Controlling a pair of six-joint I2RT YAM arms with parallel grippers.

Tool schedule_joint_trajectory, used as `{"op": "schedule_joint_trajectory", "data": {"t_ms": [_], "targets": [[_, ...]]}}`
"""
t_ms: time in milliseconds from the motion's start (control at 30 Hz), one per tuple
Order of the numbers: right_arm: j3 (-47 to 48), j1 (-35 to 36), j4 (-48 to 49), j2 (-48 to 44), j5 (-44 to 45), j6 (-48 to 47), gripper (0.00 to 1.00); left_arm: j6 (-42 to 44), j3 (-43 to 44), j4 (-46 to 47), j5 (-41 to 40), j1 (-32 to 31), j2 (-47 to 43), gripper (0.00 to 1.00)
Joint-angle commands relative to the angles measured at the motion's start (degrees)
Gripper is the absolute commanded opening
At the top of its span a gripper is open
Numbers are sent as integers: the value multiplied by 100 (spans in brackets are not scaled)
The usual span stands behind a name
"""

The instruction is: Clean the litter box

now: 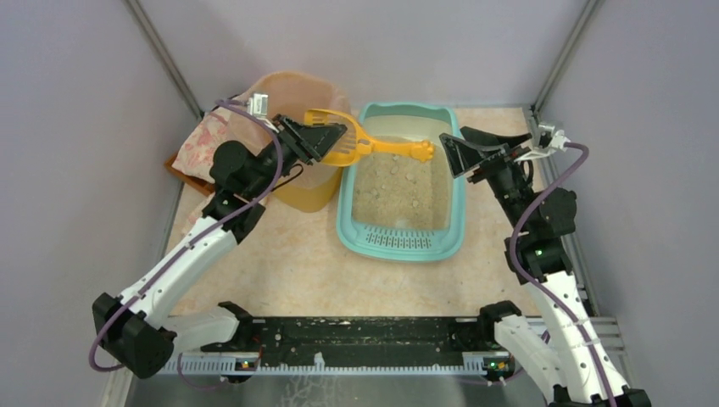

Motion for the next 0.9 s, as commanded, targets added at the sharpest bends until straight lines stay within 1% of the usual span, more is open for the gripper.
{"op": "schedule_joint_trajectory", "data": {"t_ms": [0,100,200,267,400,600,733,867], "targets": [[-63,34,127,-97,-465,199,70,-933,-462,1556,-146,3,175,0],[-155,33,419,-96,-785,263,70,-1376,-613,2143,-180,-1,441,0],[-185,34,751,-38,-1123,405,70,-1596,-578,2537,-190,-7,699,0],[-197,33,1012,-34,-1397,480,70,-1668,-547,2568,-287,-5,808,0],[-115,37,1124,-15,-1790,502,71,-1708,-553,2591,-415,-6,877,0],[-90,33,1076,32,-2004,430,72,-1936,-497,2735,-289,-14,1017,0],[-156,33,1398,158,-2119,602,72,-2118,-465,2775,-67,-52,1125,0],[-92,33,1711,386,-2322,777,72,-2157,-594,2714,-100,-101,1123,0]]}}
